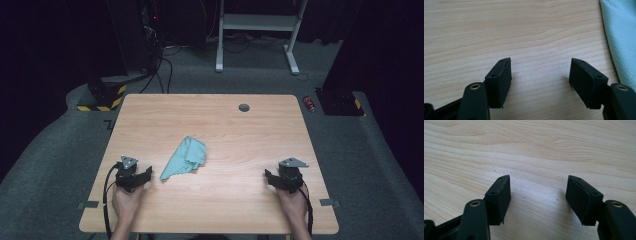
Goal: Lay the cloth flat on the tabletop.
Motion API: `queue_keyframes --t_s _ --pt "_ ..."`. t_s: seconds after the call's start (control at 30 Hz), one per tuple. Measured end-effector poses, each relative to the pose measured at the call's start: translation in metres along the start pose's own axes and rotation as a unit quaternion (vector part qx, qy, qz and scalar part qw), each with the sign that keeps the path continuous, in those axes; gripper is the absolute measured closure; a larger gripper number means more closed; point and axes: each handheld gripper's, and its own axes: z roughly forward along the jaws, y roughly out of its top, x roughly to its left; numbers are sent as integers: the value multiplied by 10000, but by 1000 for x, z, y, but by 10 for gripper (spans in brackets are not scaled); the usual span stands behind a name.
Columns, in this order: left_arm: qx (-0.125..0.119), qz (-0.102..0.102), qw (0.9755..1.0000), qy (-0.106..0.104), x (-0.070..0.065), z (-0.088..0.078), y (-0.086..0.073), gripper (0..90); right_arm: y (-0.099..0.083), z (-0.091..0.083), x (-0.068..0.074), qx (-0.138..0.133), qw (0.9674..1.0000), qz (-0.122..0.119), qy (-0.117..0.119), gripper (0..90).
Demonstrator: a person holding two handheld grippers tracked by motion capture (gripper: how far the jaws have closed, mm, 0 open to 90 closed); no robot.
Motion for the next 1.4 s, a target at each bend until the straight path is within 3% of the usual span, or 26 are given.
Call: queue_keyframes --t_s 0.37,0.57,0.8,1.1,1.27,1.37,1.4 --pt "35 38 10000 -75 -1 0 0 299 0 0 0 6 10000 2 28 355" --pt "50 117 9997 -221 -2 -2 0 313 0 0 0 6 10000 -4 31 355" --pt "-127 -25 9987 -501 -6 -5 3 321 0 0 0 12 10000 6 28 355" --pt "-234 236 9952 -921 -33 -11 26 321 0 0 0 12 10000 1 25 356" --pt "-188 434 9920 -1172 -56 -4 38 324 0 0 0 13 10000 0 23 356" --pt "-135 417 9896 -1367 -66 2 42 329 0 0 0 13 10000 -2 23 356" --pt "-73 527 9894 -1353 -71 5 44 326 0 0 1 12 10000 0 24 356"
